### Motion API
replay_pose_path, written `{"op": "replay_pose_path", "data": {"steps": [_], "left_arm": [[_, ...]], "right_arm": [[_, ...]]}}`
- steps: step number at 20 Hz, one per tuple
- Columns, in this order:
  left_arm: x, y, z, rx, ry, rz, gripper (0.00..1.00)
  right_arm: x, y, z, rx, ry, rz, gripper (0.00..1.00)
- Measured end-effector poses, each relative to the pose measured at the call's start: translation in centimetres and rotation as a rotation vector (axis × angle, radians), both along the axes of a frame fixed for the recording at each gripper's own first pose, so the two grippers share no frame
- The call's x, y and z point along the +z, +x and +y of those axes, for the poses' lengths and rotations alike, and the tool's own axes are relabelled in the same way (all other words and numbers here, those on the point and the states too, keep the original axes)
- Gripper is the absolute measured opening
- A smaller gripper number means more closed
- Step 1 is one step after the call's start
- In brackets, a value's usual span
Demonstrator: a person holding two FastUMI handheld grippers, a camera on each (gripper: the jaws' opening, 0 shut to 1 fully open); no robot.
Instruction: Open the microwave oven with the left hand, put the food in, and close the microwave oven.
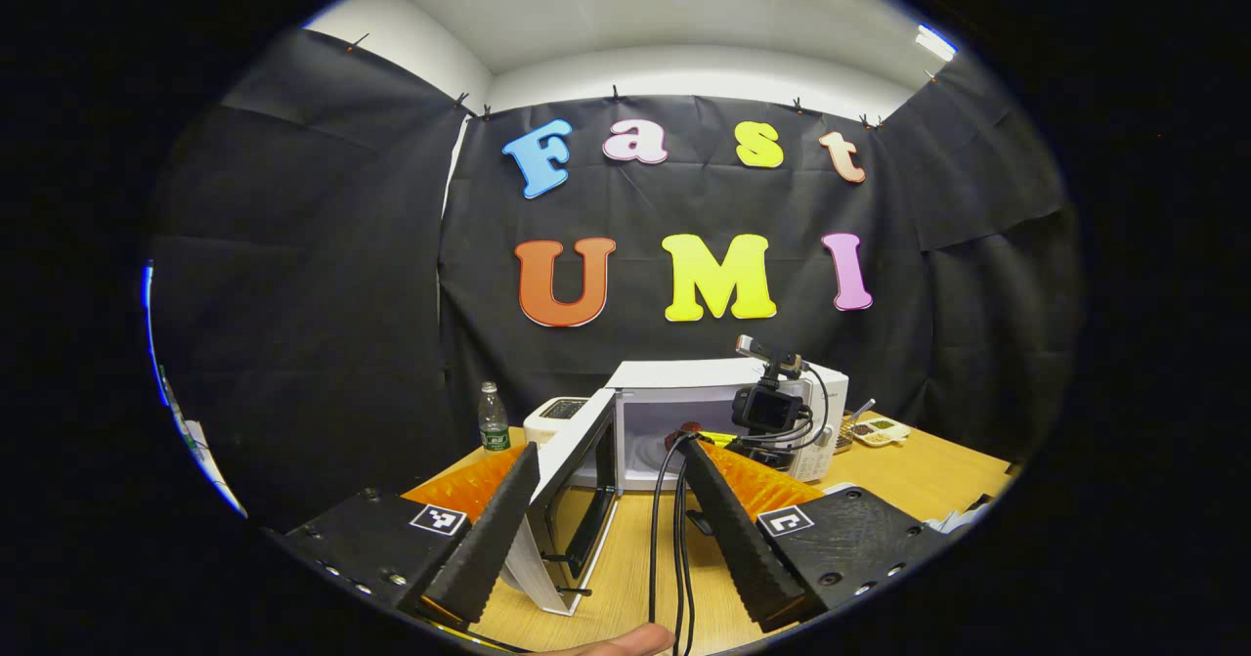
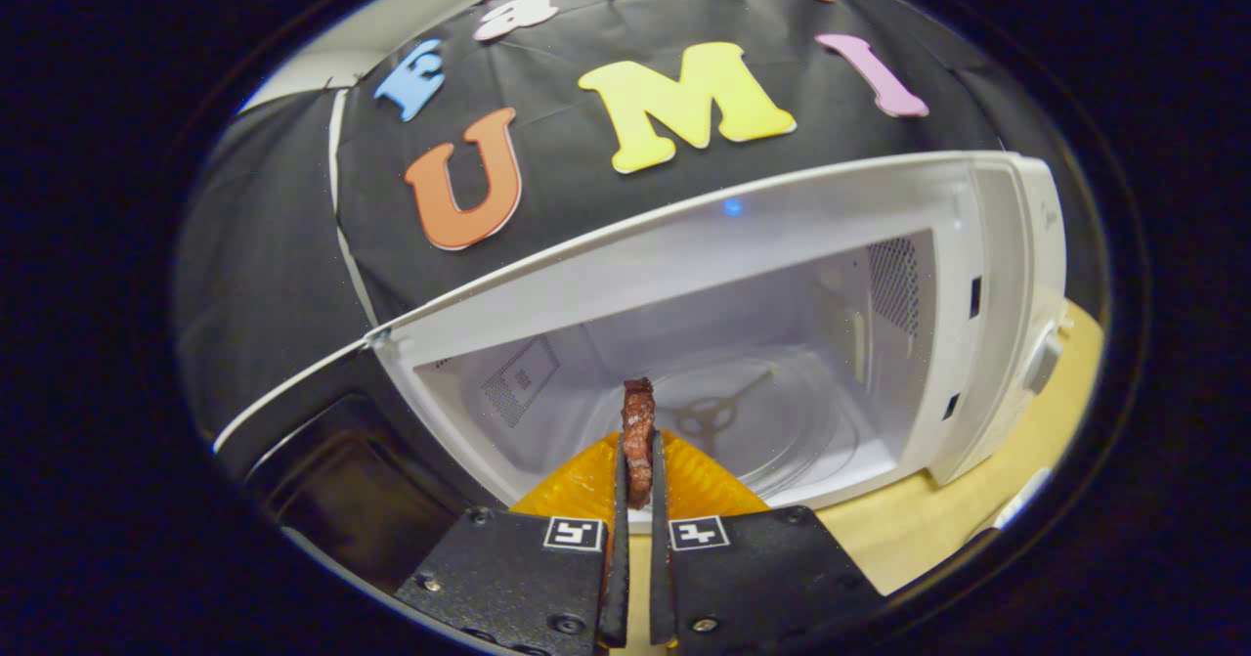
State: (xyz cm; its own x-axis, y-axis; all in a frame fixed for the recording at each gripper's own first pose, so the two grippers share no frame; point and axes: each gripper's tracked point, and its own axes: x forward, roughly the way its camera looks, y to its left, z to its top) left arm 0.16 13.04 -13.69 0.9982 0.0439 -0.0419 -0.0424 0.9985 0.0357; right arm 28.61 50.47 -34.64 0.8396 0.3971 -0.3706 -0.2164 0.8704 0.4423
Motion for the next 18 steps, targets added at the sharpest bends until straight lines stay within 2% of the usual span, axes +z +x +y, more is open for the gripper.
{"op": "replay_pose_path", "data": {"steps": [3,6,7,8,10,11,13,14,15,16,17,18], "left_arm": [[-0.3,0.1,0.0,-0.006,0.009,0.004,0.92],[-1.3,0.0,-0.1,-0.012,-0.007,0.043,0.92],[-1.4,-0.1,-0.1,-0.012,-0.007,0.050,0.92],[-1.4,-0.1,0.0,-0.009,-0.005,0.052,0.92],[-1.7,-0.3,-0.1,-0.009,-0.005,0.059,0.92],[-1.8,-0.4,-0.2,-0.013,-0.008,0.060,0.92],[-1.8,-1.0,-0.4,-0.019,-0.010,0.064,0.92],[-2.0,-1.3,-0.4,-0.019,-0.008,0.066,0.92],[-2.0,-1.5,-0.2,-0.017,-0.005,0.066,0.92],[-2.0,-1.5,0.0,-0.012,-0.006,0.070,0.92],[-2.0,-1.7,0.2,-0.008,-0.011,0.072,0.92],[-2.0,-1.9,0.1,-0.011,-0.019,0.070,0.92]], "right_arm": [[-1.7,1.8,-0.2,-0.101,0.118,0.076,0.12],[-1.9,3.1,-1.1,-0.194,0.190,0.072,0.12],[-2.0,3.7,-0.9,-0.207,0.197,0.073,0.03],[-2.3,4.1,-0.6,-0.216,0.209,0.080,0.12],[-2.4,5.0,-0.1,-0.233,0.246,0.096,0.12],[-2.2,5.3,-0.8,-0.278,0.230,0.053,0.14],[-1.2,6.1,-3.8,-0.399,0.183,-0.032,0.69],[-1.4,5.6,-3.7,-0.402,0.173,-0.036,0.97],[-1.5,5.3,-2.9,-0.372,0.187,-0.022,0.98],[-1.6,5.1,-2.2,-0.350,0.195,-0.013,0.85],[-1.6,4.8,-2.2,-0.345,0.195,-0.009,0.98],[-1.3,4.2,-2.3,-0.339,0.196,-0.015,0.98]]}}
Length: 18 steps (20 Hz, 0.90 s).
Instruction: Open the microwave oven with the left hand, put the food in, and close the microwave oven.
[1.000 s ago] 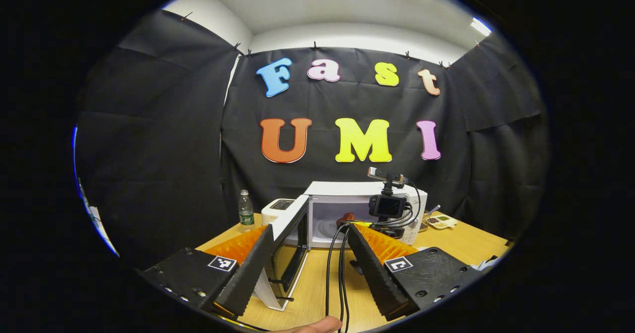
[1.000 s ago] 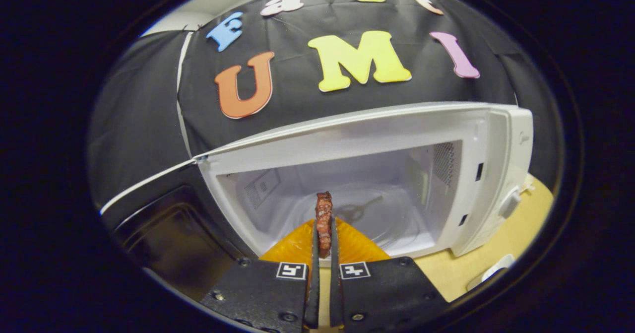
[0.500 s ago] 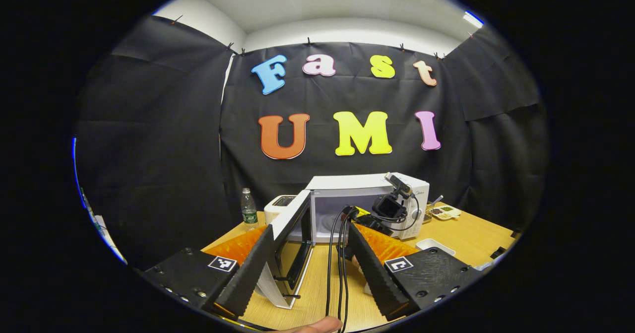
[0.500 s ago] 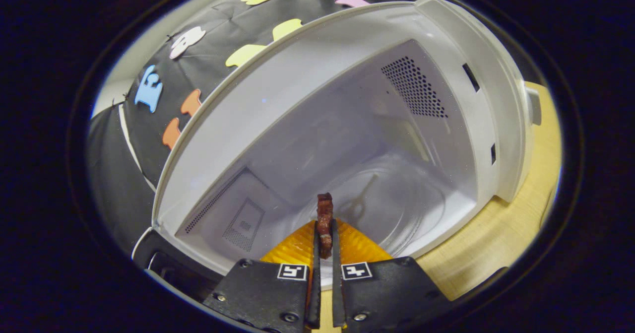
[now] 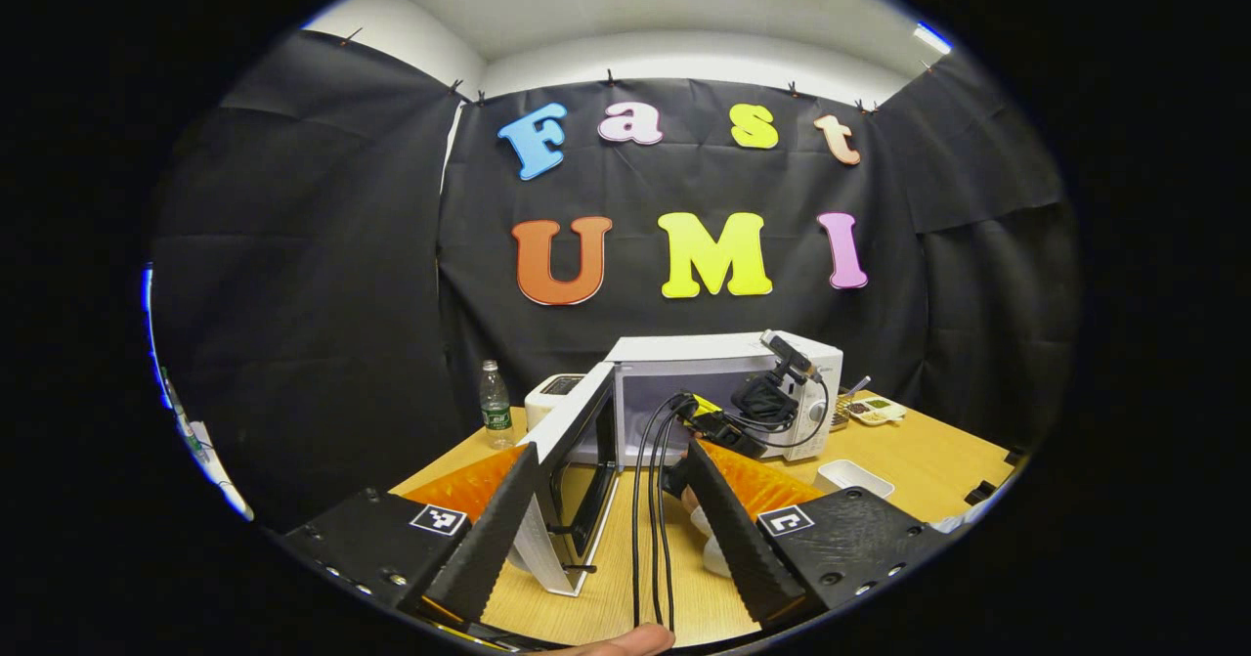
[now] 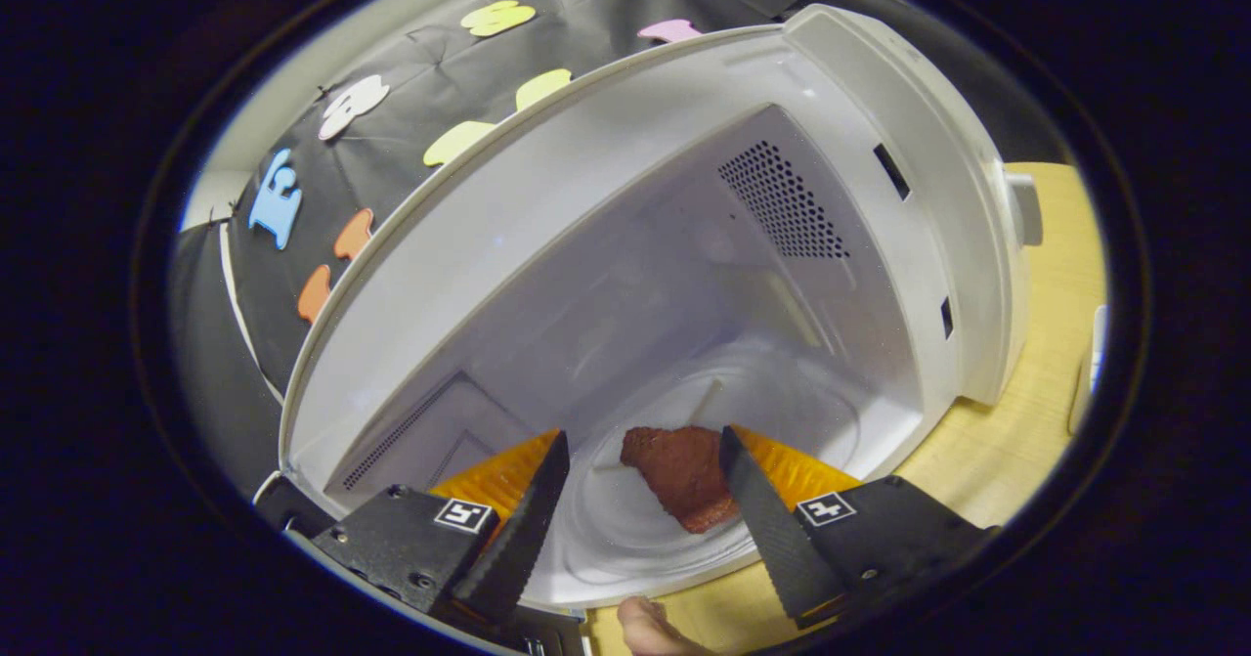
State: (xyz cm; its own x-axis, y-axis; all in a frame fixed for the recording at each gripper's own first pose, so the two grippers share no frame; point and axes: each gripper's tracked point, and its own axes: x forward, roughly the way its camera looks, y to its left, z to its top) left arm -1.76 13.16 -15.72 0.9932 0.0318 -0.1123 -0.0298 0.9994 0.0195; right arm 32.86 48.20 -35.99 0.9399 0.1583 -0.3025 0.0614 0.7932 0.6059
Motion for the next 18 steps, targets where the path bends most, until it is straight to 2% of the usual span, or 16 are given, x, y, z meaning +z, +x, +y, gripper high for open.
{"op": "replay_pose_path", "data": {"steps": [3,5,8,13,18], "left_arm": [[0.3,-0.5,-0.2,-0.018,-0.022,-0.008,0.92],[0.4,-0.8,0.8,0.011,-0.027,-0.019,0.92],[0.0,-0.7,1.8,0.037,-0.034,-0.008,0.92],[-0.7,-1.2,4.0,0.071,-0.004,0.012,0.92],[-1.3,-2.2,5.7,0.087,-0.025,0.033,0.92]], "right_arm": [[0.5,-1.6,-0.1,0.019,-0.036,-0.012,0.98],[0.6,-3.4,-1.1,0.017,-0.067,0.001,0.99],[2.0,-7.0,-2.1,0.074,-0.107,-0.034,0.98],[5.6,-12.3,-6.1,0.169,-0.224,-0.102,0.99],[10.9,-18.0,-11.9,0.221,-0.364,-0.145,0.99]]}}
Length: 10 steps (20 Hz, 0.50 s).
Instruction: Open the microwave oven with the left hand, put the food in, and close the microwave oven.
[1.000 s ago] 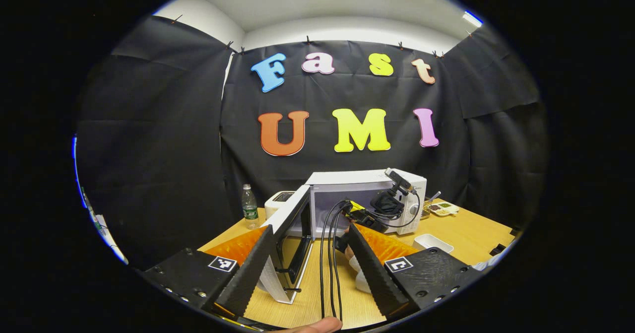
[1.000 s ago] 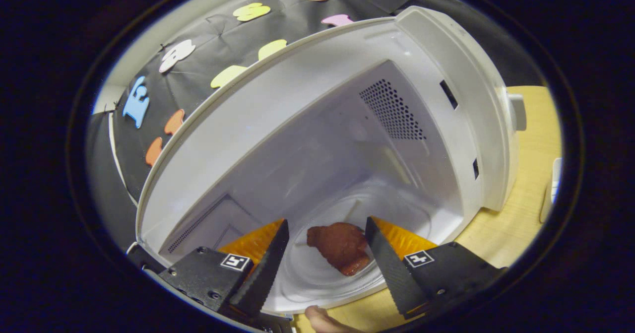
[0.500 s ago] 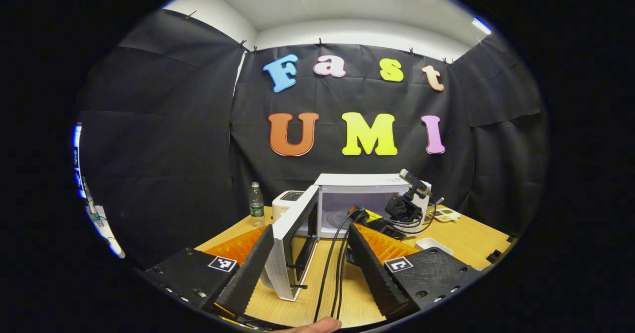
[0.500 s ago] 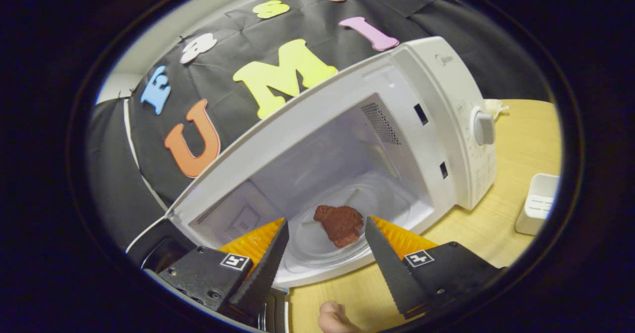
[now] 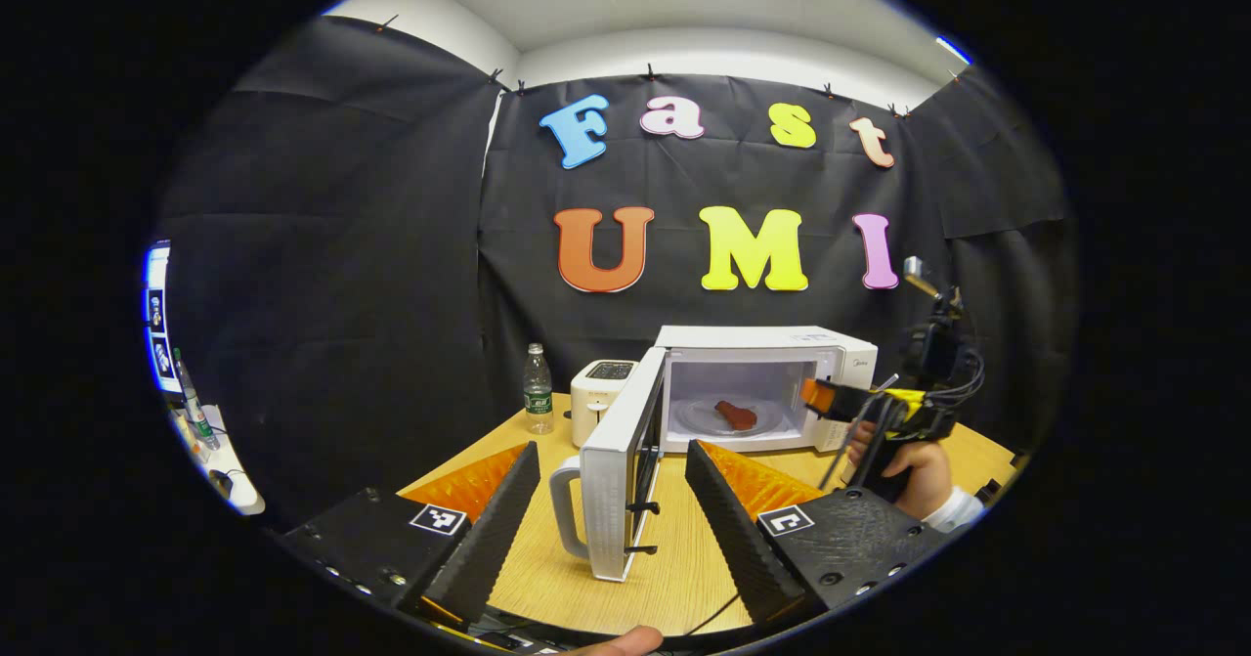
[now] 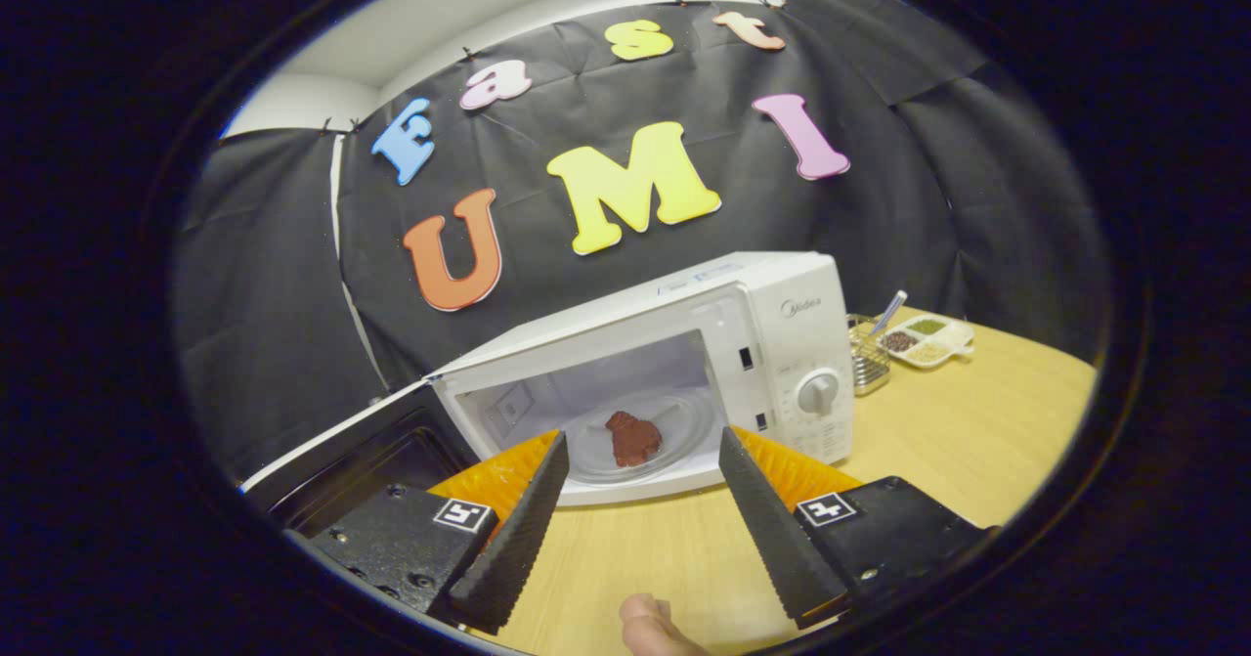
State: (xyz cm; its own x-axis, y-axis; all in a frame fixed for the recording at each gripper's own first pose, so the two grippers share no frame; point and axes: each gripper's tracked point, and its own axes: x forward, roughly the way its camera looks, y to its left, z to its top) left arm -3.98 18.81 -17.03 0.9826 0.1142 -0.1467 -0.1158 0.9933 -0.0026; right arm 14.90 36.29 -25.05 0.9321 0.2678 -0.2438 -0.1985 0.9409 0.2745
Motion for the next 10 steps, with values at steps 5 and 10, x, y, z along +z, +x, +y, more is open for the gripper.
{"op": "replay_pose_path", "data": {"steps": [5,10], "left_arm": [[1.7,-1.4,0.8,-0.007,0.036,-0.049,0.92],[1.4,-3.2,2.3,0.028,0.024,-0.047,0.92]], "right_arm": [[7.3,-6.2,-5.3,0.067,-0.079,-0.074,0.98],[14.9,-12.2,-13.1,0.016,-0.075,-0.229,0.98]]}}
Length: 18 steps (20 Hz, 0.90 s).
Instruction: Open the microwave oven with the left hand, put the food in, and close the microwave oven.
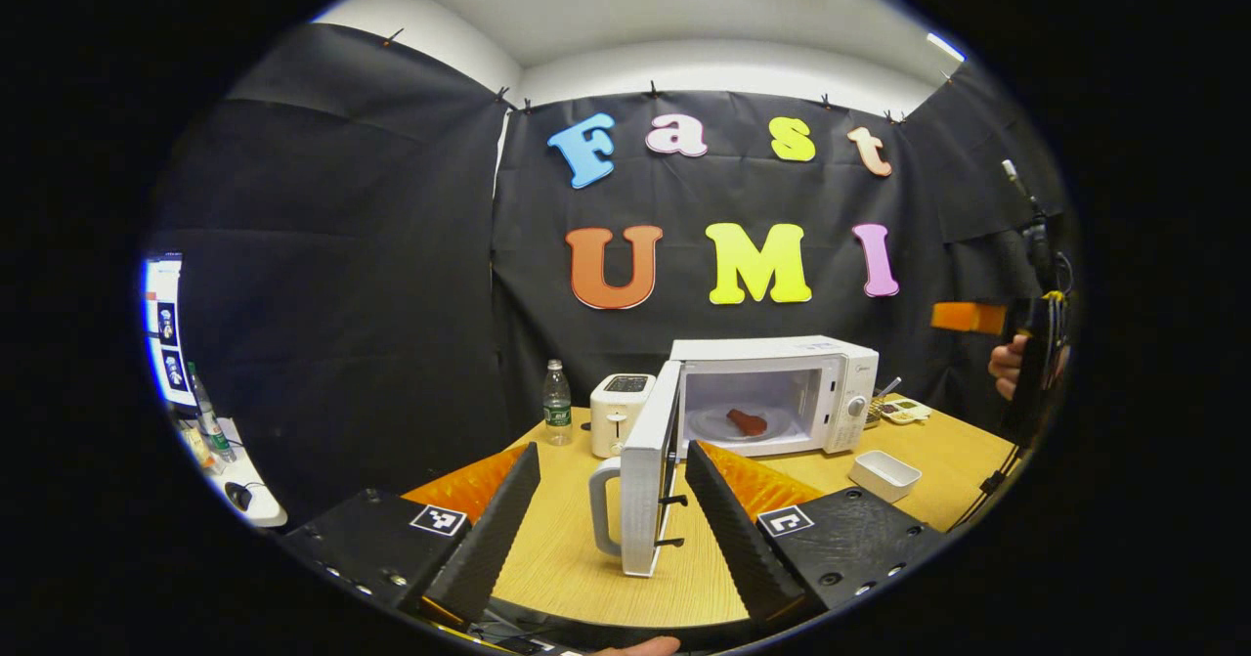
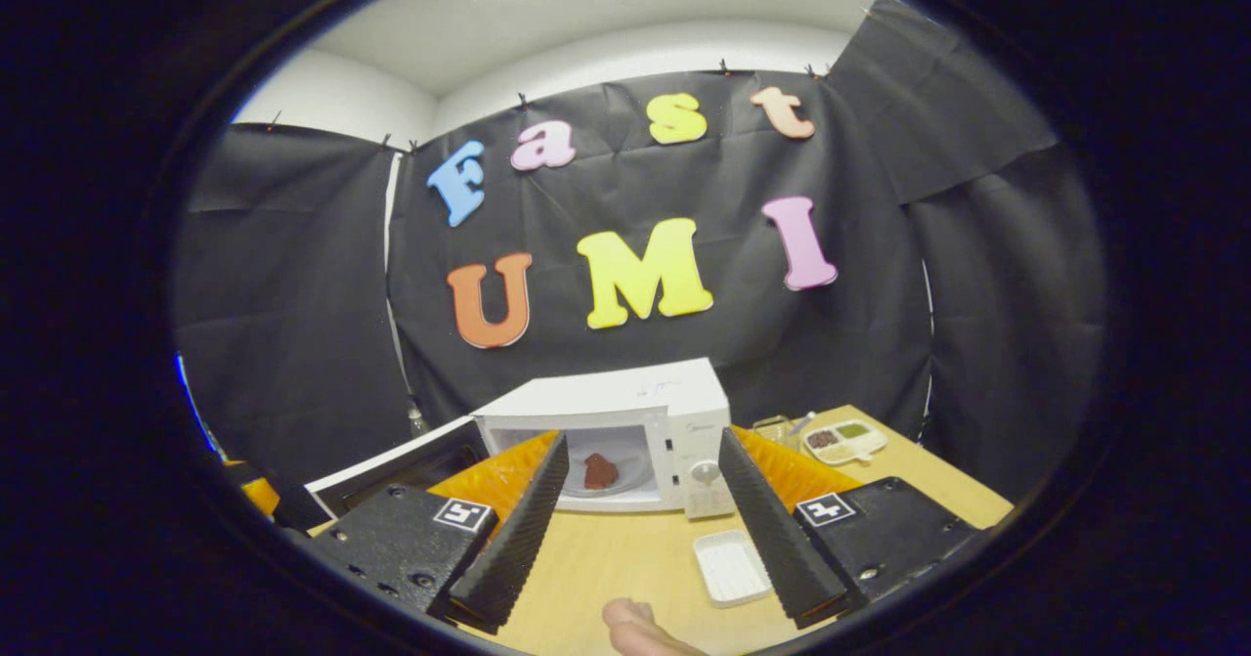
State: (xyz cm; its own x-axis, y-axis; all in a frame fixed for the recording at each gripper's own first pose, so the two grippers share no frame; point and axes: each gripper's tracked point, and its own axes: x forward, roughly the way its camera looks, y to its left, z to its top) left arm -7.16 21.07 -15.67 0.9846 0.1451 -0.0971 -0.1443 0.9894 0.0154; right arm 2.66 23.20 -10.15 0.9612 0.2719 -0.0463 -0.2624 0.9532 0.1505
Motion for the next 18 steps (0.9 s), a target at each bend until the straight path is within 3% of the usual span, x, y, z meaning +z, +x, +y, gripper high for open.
{"op": "replay_pose_path", "data": {"steps": [1,4,5,6,7,8,11,14,15,18], "left_arm": [[0.2,-0.2,0.5,0.016,0.005,-0.006,0.92],[-0.4,-0.4,0.7,0.003,0.010,-0.001,0.58],[-0.8,-0.3,1.3,0.021,0.008,0.009,0.36],[-1.5,0.1,1.9,0.024,0.000,0.024,0.42],[-2.1,0.3,2.2,0.024,-0.017,0.039,0.24],[-2.5,0.5,2.7,0.034,-0.028,0.042,0.18],[-5.0,2.0,4.6,0.064,-0.022,0.084,0.14],[-7.6,4.8,5.8,0.064,-0.039,0.121,0.14],[-8.3,4.2,5.2,0.062,-0.055,0.132,0.00],[-9.1,5.6,5.1,0.047,-0.044,0.129,0.00]], "right_arm": [[0.9,-1.0,-1.2,-0.011,-0.009,-0.022,0.98],[2.6,-3.4,-5.1,-0.072,-0.063,-0.071,0.98],[2.9,-4.0,-6.4,-0.105,-0.083,-0.080,0.98],[3.4,-4.6,-7.2,-0.122,-0.096,-0.095,0.98],[3.6,-5.3,-7.5,-0.123,-0.105,-0.105,0.98],[3.3,-5.8,-7.6,-0.113,-0.113,-0.107,0.98],[3.1,-6.6,-8.2,-0.090,-0.103,-0.109,0.98],[2.4,-5.6,-10.5,-0.144,-0.095,-0.064,0.99],[2.3,-5.5,-10.8,-0.145,-0.080,-0.053,0.99],[2.0,-5.7,-12.0,-0.150,-0.064,-0.037,0.99]]}}
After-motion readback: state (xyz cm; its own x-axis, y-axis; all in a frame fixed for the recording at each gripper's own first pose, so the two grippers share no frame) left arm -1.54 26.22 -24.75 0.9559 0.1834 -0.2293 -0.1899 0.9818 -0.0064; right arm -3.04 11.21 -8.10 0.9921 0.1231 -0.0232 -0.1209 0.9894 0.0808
